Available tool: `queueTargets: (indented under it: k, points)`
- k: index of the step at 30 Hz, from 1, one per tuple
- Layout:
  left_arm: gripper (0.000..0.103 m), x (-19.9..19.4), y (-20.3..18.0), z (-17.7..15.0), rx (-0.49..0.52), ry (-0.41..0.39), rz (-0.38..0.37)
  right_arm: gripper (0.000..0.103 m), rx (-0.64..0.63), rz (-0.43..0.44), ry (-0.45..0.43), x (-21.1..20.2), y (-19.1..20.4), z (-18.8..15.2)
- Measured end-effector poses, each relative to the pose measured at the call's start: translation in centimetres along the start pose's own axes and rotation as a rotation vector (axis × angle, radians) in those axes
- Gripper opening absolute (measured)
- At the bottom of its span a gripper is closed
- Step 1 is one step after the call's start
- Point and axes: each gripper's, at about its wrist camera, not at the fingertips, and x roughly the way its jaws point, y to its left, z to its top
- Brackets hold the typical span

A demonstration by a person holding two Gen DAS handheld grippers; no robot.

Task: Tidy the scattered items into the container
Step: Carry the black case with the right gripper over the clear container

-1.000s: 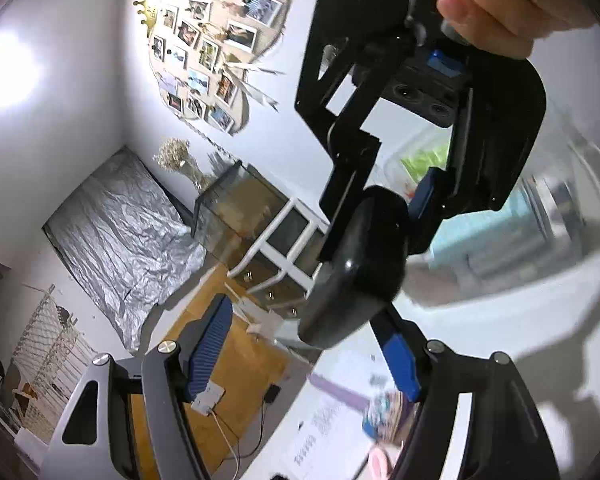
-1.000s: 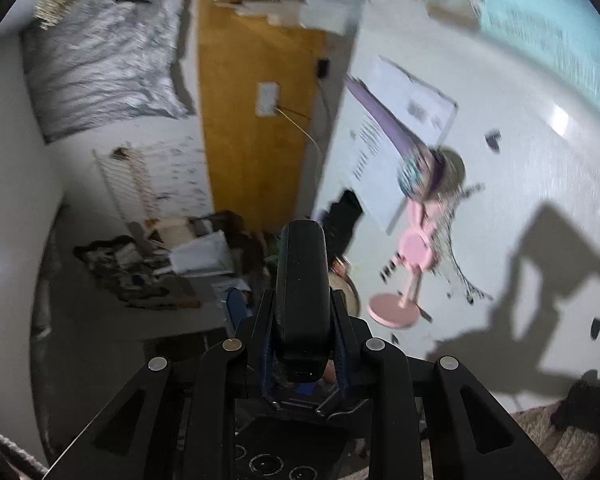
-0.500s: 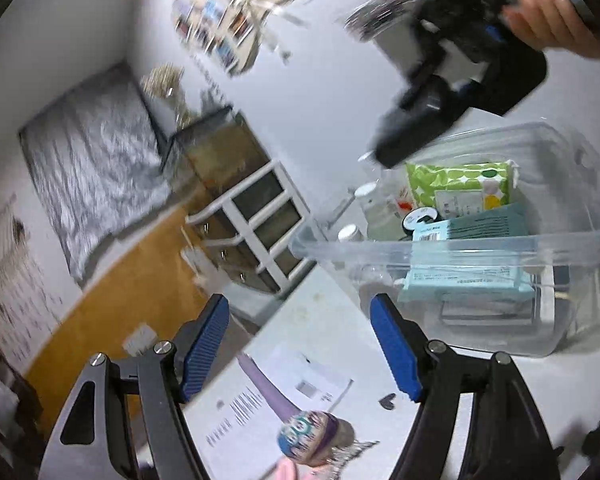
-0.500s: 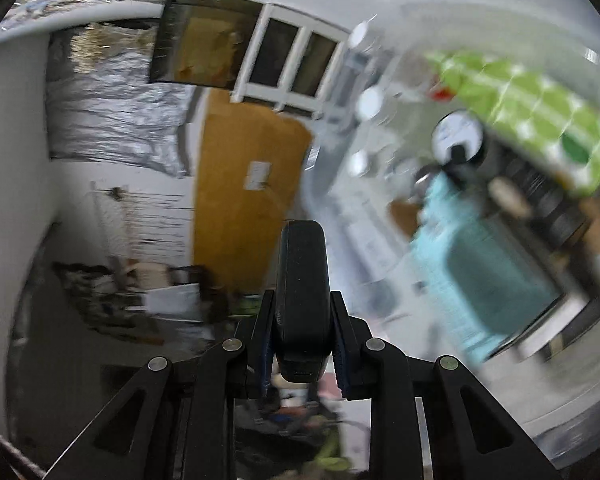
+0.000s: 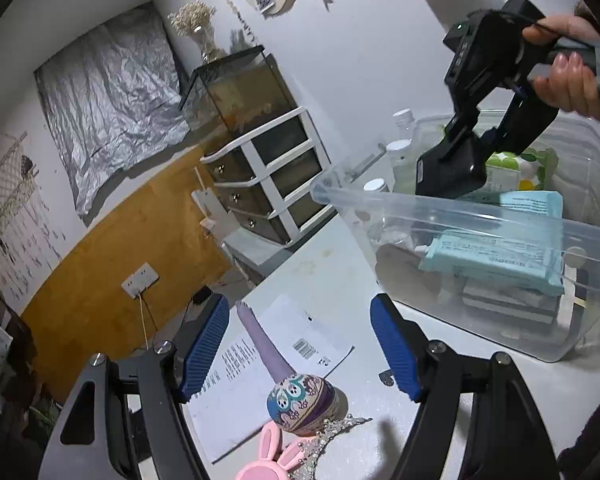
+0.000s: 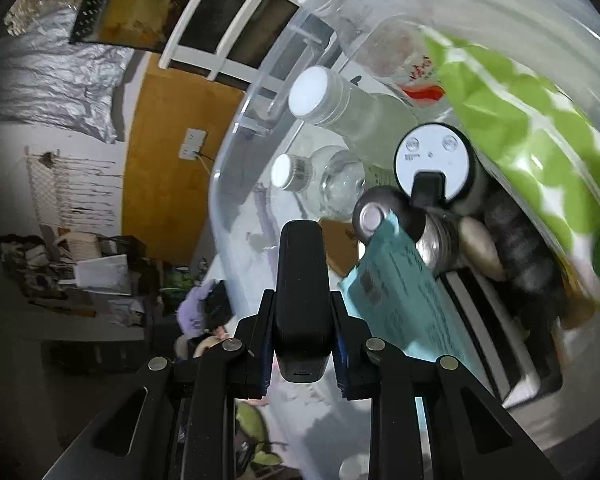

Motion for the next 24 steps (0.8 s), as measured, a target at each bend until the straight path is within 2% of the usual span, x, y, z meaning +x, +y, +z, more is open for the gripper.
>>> queueTargets:
  k: [10,13,21,24]
  points:
    - [0.073,0.9,0.5,-0.2,-0.025,0.013,0.018,0.026,-0.197,-0.261,0.031,4.6,2.8,1.3]
    - [0.073,1.1,0.6,-0.5,-0.031,0.016,0.018,0.026,-0.215,-0.274,0.037,5.4,3.2,1.4]
    - [0.073,1.7,0.8,-0.8,-0.047,0.022,0.011,0.026,-0.365,-0.402,0.025,6.7,6.1,0.9]
    - [0.073,1.7,0.9,-0.8,-0.042,0.015,0.012,0.026,-0.358,-0.398,0.029,6.4,6.3,1.0]
